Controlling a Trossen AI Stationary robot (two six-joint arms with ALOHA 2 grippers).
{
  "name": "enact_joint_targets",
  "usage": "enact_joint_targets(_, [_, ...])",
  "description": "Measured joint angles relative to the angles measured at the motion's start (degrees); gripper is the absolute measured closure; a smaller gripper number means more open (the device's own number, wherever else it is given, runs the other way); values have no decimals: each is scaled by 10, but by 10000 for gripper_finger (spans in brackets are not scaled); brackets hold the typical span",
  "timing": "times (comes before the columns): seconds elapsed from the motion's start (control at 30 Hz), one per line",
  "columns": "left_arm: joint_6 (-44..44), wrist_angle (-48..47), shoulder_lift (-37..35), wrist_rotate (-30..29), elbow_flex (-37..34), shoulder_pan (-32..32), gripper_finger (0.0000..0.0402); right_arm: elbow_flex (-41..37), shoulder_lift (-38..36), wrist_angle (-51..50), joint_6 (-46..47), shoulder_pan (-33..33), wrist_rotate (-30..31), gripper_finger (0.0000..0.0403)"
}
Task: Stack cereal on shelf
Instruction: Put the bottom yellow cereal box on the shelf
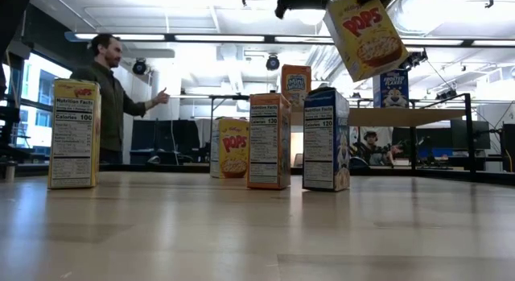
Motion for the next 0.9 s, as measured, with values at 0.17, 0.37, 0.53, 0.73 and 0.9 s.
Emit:
enact_joint_targets(0.17, [19,-19,-29,-2,0,1,160,0,0,-2,-2,0,31,247])
enact_joint_targets(0.37, [57,-52,-57,-1,0,0,160,0,0,4,-19,-2,73,247])
enact_joint_targets(0.53, [102,-98,-79,-2,0,0,160,0,-3,18,-35,-13,91,247])
enact_joint_targets(0.73, [107,-147,-106,-1,0,2,160,4,-11,41,-50,-43,110,247])
enact_joint_targets(0.9, [120,-170,-129,-1,0,8,160,37,-13,43,-69,-72,130,247])
